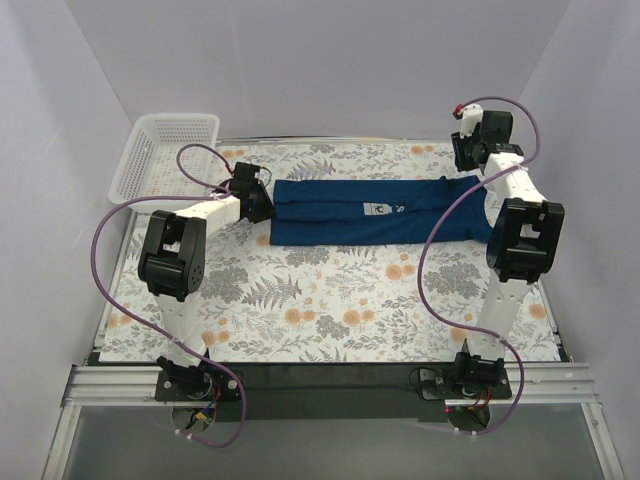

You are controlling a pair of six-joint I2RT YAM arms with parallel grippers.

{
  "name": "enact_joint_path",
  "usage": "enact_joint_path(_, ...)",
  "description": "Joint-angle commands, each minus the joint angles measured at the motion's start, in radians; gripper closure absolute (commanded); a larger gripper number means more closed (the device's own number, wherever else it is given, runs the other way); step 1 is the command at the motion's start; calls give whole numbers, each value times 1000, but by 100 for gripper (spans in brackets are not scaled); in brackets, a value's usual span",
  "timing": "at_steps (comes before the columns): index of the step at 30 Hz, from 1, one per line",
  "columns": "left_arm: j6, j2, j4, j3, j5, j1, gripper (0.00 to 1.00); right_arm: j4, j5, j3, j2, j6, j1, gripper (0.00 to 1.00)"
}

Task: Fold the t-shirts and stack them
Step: Fold the tshirt

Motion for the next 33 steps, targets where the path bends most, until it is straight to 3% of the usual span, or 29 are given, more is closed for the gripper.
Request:
enact_joint_path(1, 0, -34, 11, 50, -2, 10, 67, 42, 184, 138, 48, 158, 38, 66)
enact_joint_path(2, 0, -41, 13, 50, -2, 10, 67, 42, 192, 139, 53, 174, 40, 65)
enact_joint_path(3, 2, -51, 14, 52, -2, 12, 59, 42, 194, 143, 51, 180, 40, 64)
enact_joint_path(7, 28, -109, 54, 35, 29, 23, 47, 34, 148, 68, 10, 159, 40, 62)
enact_joint_path(13, 138, -293, 194, -72, 108, 33, 30, -18, -137, -188, -133, 114, -23, 64)
enact_joint_path(19, 256, -511, 209, -198, 108, 33, 25, -50, -308, -279, -115, 145, -40, 59)
enact_joint_path(26, 312, -799, 214, -463, 99, 33, 24, -61, -314, -194, -13, 215, -41, 56)
enact_joint_path(33, 364, -980, 168, -574, 45, 33, 23, -76, -294, -145, 34, 238, -43, 56)
